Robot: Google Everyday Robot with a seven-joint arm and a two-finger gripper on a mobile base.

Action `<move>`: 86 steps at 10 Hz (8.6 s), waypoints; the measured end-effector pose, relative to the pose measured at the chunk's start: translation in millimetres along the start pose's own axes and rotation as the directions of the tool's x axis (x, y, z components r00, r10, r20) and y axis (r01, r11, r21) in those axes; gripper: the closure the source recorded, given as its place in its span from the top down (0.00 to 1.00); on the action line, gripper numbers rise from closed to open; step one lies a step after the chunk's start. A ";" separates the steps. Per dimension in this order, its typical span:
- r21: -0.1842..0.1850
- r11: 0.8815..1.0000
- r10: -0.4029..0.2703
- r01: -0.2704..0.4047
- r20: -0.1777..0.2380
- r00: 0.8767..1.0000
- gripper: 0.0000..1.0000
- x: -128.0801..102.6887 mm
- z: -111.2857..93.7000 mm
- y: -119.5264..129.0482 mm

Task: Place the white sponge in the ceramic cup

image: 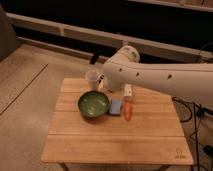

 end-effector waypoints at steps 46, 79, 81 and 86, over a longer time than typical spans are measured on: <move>0.085 0.996 0.001 0.032 -0.362 0.932 0.65 -39.4 240.1 -90.1; 0.103 0.968 -0.236 0.230 0.048 0.971 0.00 -196.4 74.4 -22.6; 0.102 0.967 -0.238 0.232 0.048 0.970 0.00 -196.3 74.6 -21.2; 0.188 0.899 -0.419 0.395 0.114 0.901 0.00 -245.9 72.0 25.4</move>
